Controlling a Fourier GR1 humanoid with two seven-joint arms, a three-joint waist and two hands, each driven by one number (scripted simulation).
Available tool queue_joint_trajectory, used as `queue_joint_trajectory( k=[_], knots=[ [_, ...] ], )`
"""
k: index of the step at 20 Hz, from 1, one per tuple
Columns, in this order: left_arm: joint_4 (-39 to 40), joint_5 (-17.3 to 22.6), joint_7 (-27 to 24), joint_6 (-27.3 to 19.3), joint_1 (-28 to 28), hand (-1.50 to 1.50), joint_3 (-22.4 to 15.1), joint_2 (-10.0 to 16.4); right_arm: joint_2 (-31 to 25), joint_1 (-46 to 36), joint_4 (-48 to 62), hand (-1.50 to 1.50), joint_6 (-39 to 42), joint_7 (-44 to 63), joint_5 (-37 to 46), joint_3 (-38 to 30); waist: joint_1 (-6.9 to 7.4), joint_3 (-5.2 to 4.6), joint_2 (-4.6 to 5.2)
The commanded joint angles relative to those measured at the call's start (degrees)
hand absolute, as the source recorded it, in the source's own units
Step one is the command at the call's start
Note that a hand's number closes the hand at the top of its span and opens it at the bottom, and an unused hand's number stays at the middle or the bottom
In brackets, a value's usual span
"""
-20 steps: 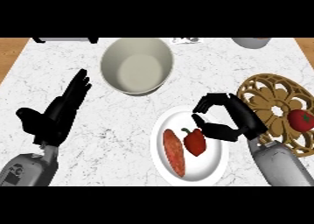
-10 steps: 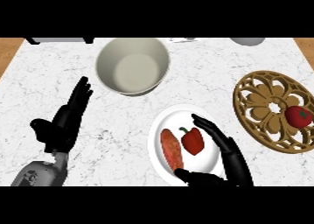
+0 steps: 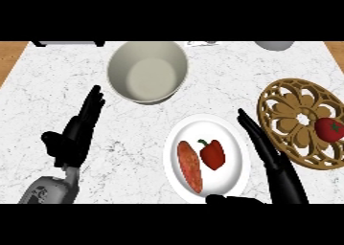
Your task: Pick the bell pepper from the plate and place it in the bowl
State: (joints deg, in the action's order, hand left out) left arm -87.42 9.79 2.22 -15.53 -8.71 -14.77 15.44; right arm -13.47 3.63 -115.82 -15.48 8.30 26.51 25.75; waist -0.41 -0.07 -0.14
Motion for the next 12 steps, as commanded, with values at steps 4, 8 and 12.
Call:
queue_joint_trajectory(
  k=[4, 8, 12],
  knots=[
    [0.23, -1.04, -1.61, 0.99, 0.85, 0.00, 0.18, -1.30, 1.66, -8.57, -0.14, -1.50, 9.77, 21.69, 3.58, 1.20, 0.74, 0.00, 0.13],
    [0.51, -2.13, 2.43, -0.08, -3.62, 0.00, 1.03, -1.77, 1.56, -10.72, 1.78, -1.50, 15.22, 28.72, 2.74, 1.47, 0.55, 0.02, 0.16],
    [-1.76, -1.84, 0.98, 1.79, 0.88, 0.00, 0.81, -1.62, 2.76, -14.01, 7.73, -1.50, 19.21, 31.51, 1.20, 0.13, 1.03, 0.04, 0.15]
  ],
)
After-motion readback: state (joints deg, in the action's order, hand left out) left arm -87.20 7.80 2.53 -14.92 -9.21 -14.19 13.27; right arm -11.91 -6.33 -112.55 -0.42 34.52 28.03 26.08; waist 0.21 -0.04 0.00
